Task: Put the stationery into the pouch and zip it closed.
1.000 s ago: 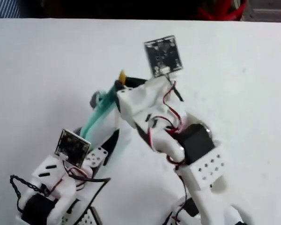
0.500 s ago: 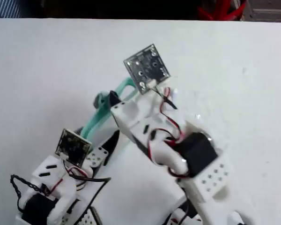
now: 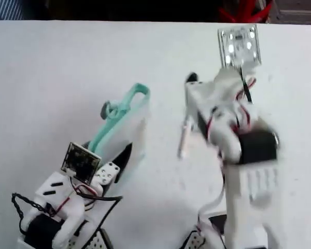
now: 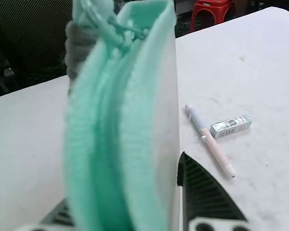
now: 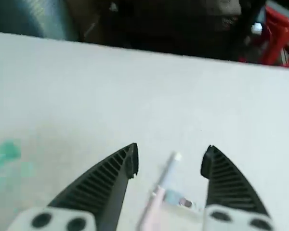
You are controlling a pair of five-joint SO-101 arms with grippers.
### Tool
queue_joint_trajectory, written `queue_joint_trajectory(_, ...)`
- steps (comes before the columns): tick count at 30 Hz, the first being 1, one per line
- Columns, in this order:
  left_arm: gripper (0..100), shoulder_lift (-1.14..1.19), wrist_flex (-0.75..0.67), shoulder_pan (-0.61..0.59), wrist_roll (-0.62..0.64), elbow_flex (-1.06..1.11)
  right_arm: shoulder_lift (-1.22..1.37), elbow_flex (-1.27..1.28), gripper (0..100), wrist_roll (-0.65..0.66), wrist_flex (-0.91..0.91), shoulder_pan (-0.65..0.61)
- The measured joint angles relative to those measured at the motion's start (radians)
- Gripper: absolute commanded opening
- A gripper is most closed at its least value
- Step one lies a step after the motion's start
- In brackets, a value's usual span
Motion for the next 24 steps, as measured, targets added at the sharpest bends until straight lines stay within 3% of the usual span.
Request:
queue_joint_trajectory(5, 17, 0.000, 0.000, 0.000, 0.000, 0.000, 0.207, 0.046, 20.1, 0.048, -0.006, 0.094)
queue_joint_trajectory(15, 17, 0.000, 0.000, 0.000, 0.000, 0.002, 0.709, 0.041, 20.1, 0.015, -0.207, 0.094)
queue_joint_trajectory(24, 17, 0.002, -0.021, 0.000, 0.000, 0.028, 1.057, -0.215, 19.8, -0.035, -0.193, 0.057)
